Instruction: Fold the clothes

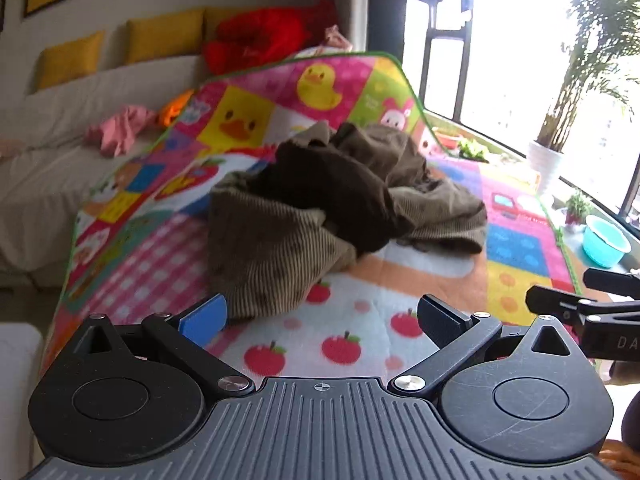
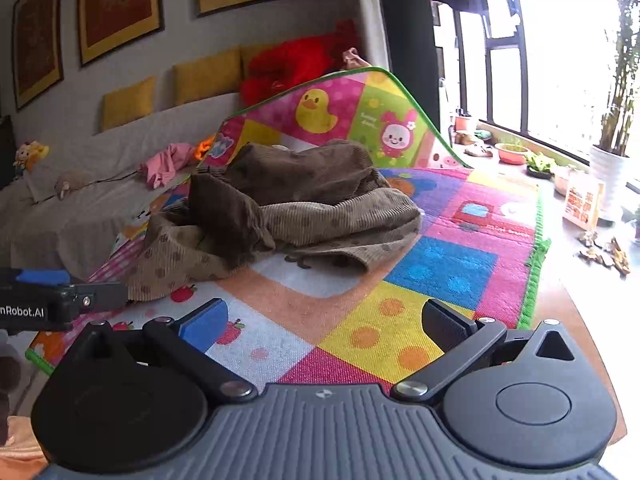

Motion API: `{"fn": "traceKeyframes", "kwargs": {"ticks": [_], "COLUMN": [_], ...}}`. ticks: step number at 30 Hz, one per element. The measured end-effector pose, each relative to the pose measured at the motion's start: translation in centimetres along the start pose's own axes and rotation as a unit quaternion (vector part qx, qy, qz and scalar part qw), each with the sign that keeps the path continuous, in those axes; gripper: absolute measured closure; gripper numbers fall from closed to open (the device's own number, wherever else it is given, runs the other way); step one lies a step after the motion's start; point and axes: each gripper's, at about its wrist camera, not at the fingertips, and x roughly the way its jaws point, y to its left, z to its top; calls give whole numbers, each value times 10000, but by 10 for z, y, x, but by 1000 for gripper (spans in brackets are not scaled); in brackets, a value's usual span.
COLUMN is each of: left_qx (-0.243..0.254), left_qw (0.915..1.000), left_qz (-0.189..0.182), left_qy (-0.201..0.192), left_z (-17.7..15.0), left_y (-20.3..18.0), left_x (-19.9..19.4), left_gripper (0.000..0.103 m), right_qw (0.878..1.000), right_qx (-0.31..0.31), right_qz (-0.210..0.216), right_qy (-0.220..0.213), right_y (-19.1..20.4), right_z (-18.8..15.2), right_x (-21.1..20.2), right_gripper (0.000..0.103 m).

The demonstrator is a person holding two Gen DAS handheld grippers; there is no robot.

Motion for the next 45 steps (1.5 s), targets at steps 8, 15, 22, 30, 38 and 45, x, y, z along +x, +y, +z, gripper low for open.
{"fn": "traceKeyframes", "kwargs": {"ticks": [8,15,22,30,38,45], "left_qx": [235,132,77,56,44,13], "left_qw": [9996,9996,9995,9995,9993,9992], "left_qz": [-61,46,26,17,15,18], "left_qy": [-148,261,318,324,361,404], "left_z": [-11,2,-2,-1,-2,-1], "left_y": [-5,-8,-5,-5,-4,-3], "left_x": [-9,1,5,6,7,8], "left_gripper": [0,0,0,0,0,0], "right_qw": [9998,9999,10000,10000,10000,10000], "right_qx": [18,19,32,39,48,61], "right_qz": [-137,-95,-79,-70,-67,-55], "right_qy": [-146,-78,-37,-22,-9,31], "right_y": [-3,1,0,0,-1,-2], "right_z": [-4,-4,-5,-6,-6,-7], "right_x": [-1,-4,-3,-2,-2,-1], "right_gripper": [0,0,0,0,0,0]}}
